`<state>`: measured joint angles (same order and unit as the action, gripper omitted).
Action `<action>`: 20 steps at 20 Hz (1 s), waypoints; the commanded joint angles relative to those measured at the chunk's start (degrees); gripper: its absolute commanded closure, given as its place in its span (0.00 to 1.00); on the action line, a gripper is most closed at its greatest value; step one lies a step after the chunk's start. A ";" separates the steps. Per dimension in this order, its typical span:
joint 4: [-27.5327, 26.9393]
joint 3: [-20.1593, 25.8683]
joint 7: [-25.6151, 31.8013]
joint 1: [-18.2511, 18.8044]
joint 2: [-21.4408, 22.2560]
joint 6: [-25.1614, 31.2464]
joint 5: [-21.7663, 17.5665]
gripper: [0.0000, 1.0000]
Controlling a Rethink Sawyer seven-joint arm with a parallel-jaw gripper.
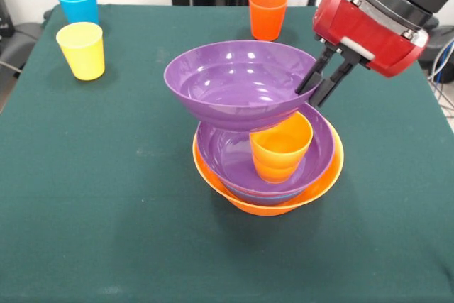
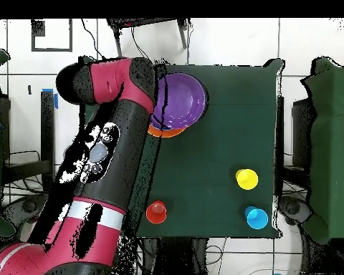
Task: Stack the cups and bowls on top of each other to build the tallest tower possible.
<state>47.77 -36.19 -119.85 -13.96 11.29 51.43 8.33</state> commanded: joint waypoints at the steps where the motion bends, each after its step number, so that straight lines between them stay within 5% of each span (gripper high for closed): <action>1: 4.84 4.70 -9.45 -0.16 0.47 -0.21 0.12 1.00; 12: 5.78 4.45 -11.36 -1.24 -0.18 -2.97 0.13 1.00; 20: 1.11 2.41 -14.31 -1.78 -2.55 1.85 1.11 1.00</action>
<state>48.91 -36.29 -120.37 -14.64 10.86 50.85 8.52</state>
